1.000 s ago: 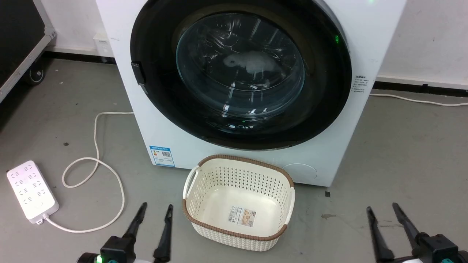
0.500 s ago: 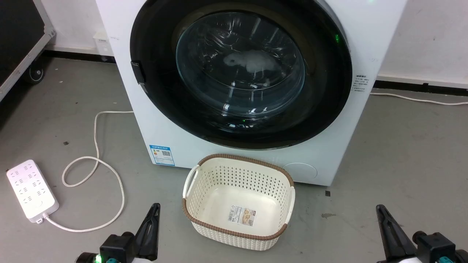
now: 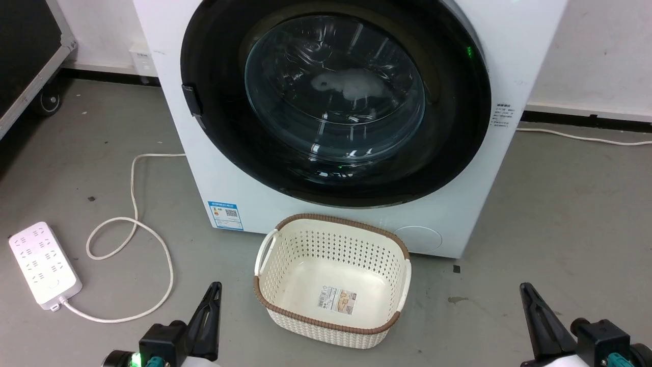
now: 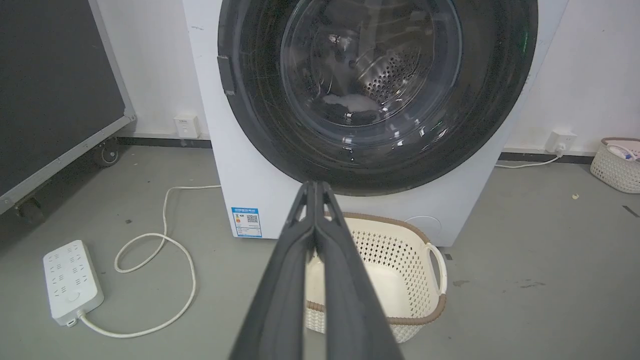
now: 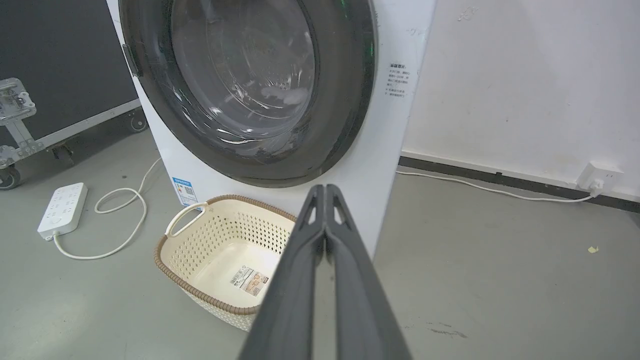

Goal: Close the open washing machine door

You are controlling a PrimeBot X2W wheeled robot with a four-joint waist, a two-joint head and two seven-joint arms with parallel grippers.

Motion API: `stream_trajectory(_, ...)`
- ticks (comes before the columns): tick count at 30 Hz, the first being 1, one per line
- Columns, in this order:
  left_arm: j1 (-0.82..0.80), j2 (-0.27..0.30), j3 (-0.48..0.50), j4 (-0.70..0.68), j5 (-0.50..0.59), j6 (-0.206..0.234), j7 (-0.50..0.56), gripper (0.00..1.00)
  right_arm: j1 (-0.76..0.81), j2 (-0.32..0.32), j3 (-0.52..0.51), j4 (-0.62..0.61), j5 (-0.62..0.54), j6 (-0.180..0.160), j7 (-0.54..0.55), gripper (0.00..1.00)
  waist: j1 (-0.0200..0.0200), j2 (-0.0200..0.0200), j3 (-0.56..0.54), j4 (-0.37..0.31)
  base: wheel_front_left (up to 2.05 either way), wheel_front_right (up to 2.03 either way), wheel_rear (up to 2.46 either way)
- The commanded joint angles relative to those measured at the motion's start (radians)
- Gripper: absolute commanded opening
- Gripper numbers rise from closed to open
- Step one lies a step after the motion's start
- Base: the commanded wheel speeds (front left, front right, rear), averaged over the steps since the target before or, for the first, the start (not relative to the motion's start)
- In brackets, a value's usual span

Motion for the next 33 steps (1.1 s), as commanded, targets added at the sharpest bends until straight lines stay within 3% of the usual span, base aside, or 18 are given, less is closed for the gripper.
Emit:
stream_trajectory(1,-0.013,-0.004,0.003,-0.007,0.01,0.006,0.005,0.0,-0.013,0.001,0.003,-0.009,-0.001,0.0,0.004,0.0,0.0,0.0,0.0,0.0,0.0,0.0,0.0)
stream_trajectory(33,-0.032,-0.01,0.021,-0.052,0.041,0.04,0.085,0.0,-0.039,0.002,0.033,-0.054,-0.001,0.0,0.084,0.0,-0.0001,0.0,0.01,-0.004,0.0,0.0,0.0)
